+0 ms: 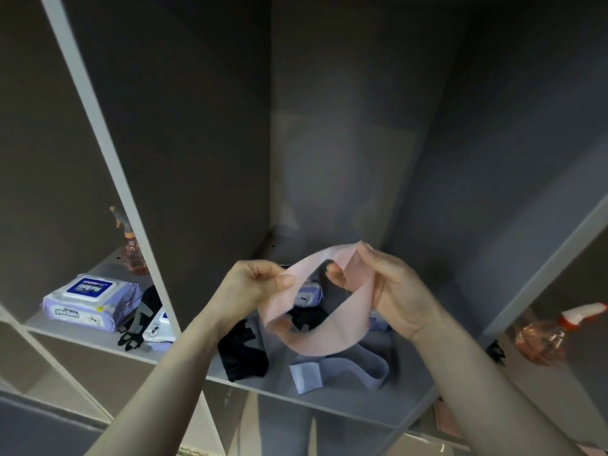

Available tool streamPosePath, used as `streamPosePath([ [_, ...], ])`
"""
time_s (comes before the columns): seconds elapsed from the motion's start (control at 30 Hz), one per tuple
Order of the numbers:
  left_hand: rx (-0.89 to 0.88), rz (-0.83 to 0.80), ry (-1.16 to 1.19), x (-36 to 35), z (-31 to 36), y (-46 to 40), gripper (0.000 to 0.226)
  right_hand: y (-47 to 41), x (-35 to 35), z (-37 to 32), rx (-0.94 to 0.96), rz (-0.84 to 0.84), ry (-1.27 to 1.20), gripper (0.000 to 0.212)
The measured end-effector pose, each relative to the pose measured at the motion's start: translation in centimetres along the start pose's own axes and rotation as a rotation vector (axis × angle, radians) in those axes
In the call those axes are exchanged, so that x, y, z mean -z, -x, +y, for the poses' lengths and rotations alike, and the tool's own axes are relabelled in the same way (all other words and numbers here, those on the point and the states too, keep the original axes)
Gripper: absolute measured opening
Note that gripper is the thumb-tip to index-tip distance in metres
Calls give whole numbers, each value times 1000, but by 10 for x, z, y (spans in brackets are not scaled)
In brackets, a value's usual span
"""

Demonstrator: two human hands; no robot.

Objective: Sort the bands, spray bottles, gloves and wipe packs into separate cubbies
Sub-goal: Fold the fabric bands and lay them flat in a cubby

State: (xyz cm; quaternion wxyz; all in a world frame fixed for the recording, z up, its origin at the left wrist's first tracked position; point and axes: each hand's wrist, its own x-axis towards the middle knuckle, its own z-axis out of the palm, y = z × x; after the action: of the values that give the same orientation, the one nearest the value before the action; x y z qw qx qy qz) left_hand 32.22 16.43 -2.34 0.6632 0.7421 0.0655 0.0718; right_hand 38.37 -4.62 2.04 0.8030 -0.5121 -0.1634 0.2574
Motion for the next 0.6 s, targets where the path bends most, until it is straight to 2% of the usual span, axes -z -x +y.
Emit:
streamPosePath([
  [0.07,-22,24,-42,0,-2,-1,9,0,-3,-6,0,-61,-59,34],
  [0.13,-59,26,-69,-3,0,-1,9,0,-8,-12,24,-77,-15,37],
  [0.2,-111,74,-84,-7,4,1,20,-3,-11,-14,57,-50,82,40],
  [0.33,-236,164,7,-19,27,10,41,-6,-16,-12,103,-44,228,29],
  [0.47,-303,107,81,-31,46,15,26,-5,-23,-6,114,-80,312,30],
  [0.6,-309,223,40,-34,50,10,8,-4,-25,-1,169,-42,361,25],
])
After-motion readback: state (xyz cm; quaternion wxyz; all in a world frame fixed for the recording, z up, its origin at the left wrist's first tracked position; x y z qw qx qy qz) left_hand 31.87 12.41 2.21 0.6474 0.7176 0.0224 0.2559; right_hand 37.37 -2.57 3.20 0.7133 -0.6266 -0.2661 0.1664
